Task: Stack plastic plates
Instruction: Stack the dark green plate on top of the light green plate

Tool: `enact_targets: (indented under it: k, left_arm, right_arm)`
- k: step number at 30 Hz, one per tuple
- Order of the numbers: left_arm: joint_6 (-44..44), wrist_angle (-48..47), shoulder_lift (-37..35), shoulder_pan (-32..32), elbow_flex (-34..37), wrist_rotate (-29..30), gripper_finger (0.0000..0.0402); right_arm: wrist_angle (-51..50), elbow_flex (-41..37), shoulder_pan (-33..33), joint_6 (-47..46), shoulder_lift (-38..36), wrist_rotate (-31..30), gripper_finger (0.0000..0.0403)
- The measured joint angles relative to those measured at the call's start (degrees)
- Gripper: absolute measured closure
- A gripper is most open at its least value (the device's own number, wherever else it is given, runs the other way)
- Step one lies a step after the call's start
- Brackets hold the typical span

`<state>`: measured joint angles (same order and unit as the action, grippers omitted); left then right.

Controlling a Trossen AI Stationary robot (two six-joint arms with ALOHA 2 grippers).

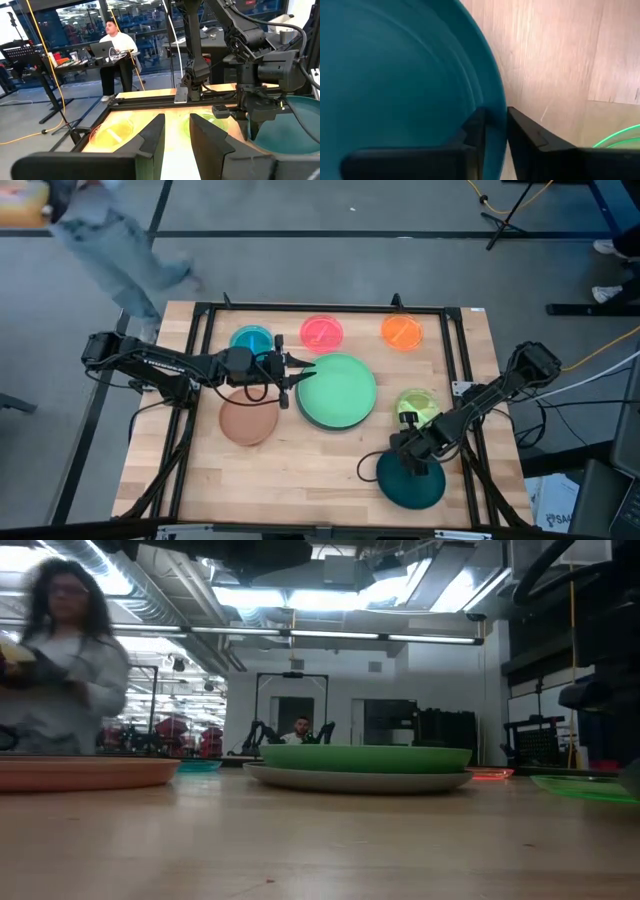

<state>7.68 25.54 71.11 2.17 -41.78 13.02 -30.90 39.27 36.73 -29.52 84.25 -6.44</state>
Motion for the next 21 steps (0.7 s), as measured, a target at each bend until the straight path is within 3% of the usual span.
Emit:
enact_targets:
  k: [6,10,21]
  left_arm:
    - [0.0,0.0,0.0,0.0,0.0,0.0,0.0319]
    - [0.0,0.0,0.0,0.0,0.0,0.0,0.0319]
    - [0.0,0.0,0.0,0.0,0.0,0.0,0.0319]
  right_arm:
    - [0.2,0.0,0.0,0.0,-0.1,-0.5,0.0379]
    - [0.2,0.0,0.0,-1.1,-0.1,-0.4,0.0379]
    - [-0.4,0.3,0.0,-3.2,-0.4,1.3,0.0278]
